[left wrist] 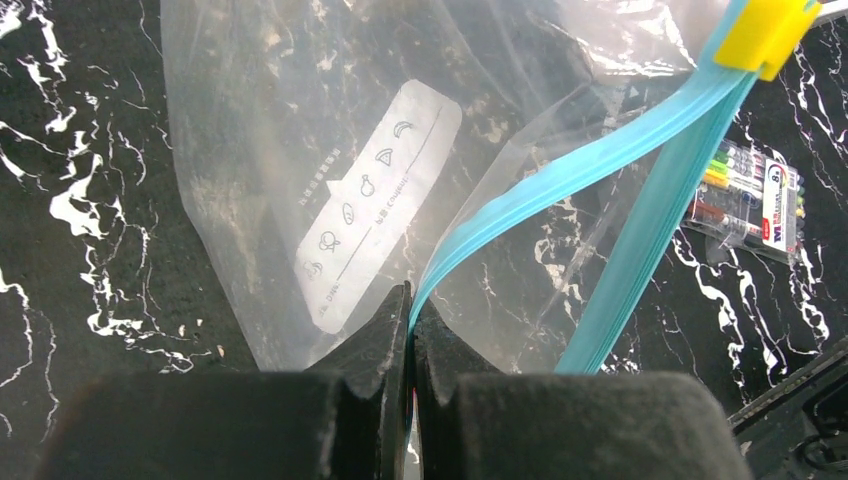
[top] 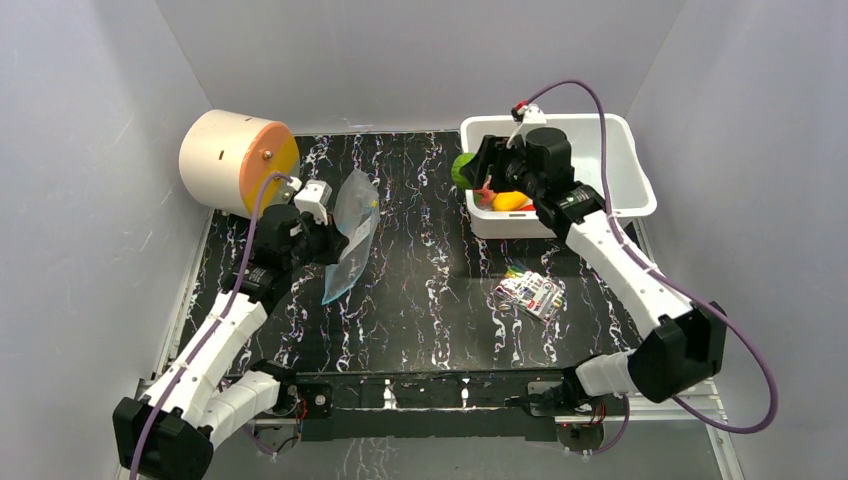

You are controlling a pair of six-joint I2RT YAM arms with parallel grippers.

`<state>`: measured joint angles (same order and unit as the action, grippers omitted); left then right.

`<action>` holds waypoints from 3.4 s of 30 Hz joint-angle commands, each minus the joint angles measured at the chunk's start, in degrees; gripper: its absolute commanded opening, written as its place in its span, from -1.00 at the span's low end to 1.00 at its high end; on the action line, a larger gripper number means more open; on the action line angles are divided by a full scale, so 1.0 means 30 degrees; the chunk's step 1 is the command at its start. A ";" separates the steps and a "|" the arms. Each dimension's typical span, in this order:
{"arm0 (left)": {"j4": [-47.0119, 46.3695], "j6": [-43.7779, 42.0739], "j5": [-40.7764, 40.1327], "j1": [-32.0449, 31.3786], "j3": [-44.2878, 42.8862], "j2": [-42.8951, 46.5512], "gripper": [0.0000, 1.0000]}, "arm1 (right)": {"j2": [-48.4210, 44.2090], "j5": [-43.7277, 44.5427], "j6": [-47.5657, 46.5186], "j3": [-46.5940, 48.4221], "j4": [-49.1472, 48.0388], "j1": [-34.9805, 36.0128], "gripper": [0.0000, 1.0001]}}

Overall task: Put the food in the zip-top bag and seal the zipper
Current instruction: Pick up the fake vegetable from the bin, then place the fake vegetable in the zipper food storage bag, then move the bin to the center of the board.

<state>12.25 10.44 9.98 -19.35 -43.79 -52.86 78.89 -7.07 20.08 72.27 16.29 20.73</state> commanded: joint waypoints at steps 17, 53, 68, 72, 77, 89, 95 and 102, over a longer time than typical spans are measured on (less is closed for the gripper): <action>0.0280 0.2762 0.2116 -0.0085 -0.2354 -0.1525 -1.00 | -0.1309 -0.0438 0.5751 -0.1586 -0.6654 1.0735 -0.30; 0.0136 0.4284 0.4676 -0.0085 -0.3019 0.0427 -1.00 | 0.1708 0.6451 0.5684 -0.1386 -0.4105 1.1475 -0.18; 0.0127 0.4352 0.4846 -0.0082 -0.2516 0.0297 -1.00 | 0.0777 0.5401 0.4200 -0.1327 -0.4459 1.1480 0.41; 0.0213 0.4080 0.4631 -0.0082 -0.2259 0.0279 -1.00 | 0.0399 0.5055 0.3579 -0.1042 -0.3765 1.1487 0.48; 0.0314 0.3638 0.4647 -0.0082 -0.2089 -0.0051 -1.00 | 0.0170 0.3650 0.2949 0.0044 -0.2189 1.1481 0.49; 0.0727 -0.0889 0.3879 -0.0084 -0.2075 -0.0663 -1.00 | -0.3064 0.5216 -0.0067 -0.1121 -0.0696 0.8342 0.46; -0.1344 -0.0957 0.5212 -0.0082 -0.0480 0.0308 -1.00 | -0.2918 0.5641 -0.1746 -0.0707 0.0657 0.5456 0.46; -0.1763 -0.0773 0.4658 -0.0083 0.0115 0.0187 -1.00 | -0.0407 0.5330 -0.2655 0.0190 0.1072 0.2598 0.51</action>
<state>9.67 8.56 23.20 -19.38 -43.40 -52.86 74.13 8.86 15.05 69.67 19.51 32.38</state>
